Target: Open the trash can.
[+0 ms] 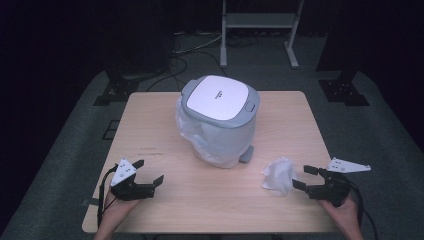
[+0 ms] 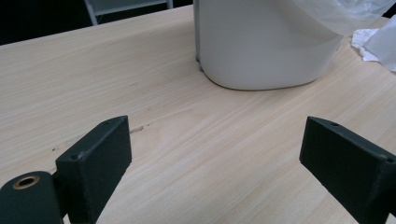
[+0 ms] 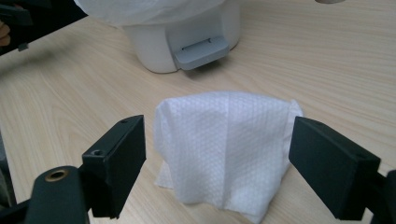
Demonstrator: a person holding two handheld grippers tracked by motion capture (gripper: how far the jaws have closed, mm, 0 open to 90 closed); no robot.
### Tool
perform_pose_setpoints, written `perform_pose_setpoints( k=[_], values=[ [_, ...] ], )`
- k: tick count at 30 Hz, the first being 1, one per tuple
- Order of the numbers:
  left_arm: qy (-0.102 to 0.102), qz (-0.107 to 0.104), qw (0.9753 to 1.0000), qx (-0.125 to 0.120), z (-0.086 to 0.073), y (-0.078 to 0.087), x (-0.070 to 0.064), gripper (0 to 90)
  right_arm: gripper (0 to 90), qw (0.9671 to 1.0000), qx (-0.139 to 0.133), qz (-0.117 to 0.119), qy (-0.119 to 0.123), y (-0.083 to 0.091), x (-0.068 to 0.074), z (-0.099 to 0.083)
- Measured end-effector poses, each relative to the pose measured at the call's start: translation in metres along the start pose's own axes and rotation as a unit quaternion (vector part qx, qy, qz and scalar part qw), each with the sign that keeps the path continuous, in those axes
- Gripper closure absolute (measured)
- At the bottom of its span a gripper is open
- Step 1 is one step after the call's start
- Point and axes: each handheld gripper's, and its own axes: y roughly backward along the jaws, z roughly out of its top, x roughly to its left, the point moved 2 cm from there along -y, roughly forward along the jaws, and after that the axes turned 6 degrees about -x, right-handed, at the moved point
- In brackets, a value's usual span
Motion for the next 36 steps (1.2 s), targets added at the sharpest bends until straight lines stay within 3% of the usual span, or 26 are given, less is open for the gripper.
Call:
perform_pose_setpoints(
  k=[10, 18, 24, 31, 36],
  values=[
    [0.002, 0.001, 1.0000, 0.002, 0.000, -0.004, 0.001, 8.2, 17.7, 1.0000, 0.002, 0.002, -0.007, 0.000, -0.001, -0.002],
    [0.012, 0.004, 0.9999, -0.003, 0.004, -0.005, 0.001, 8.3, 17.8, 1.0000, -0.007, 0.002, -0.004, 0.000, -0.005, 0.010],
    [0.008, 0.014, 0.9998, -0.011, 0.019, -0.011, 0.000, 8.5, 17.9, 0.9999, -0.005, 0.000, 0.013, -0.007, -0.011, 0.036],
    [0.001, 0.001, 0.9998, -0.019, 0.040, -0.016, -0.006, 8.7, 18.0, 0.9994, -0.004, 0.013, 0.030, -0.022, -0.015, 0.074],
    [-0.016, 0.000, 0.9996, -0.023, 0.054, -0.023, -0.009, 12.1, 18.2, 0.9990, 0.000, 0.015, 0.042, -0.033, -0.017, 0.099]
  ],
)
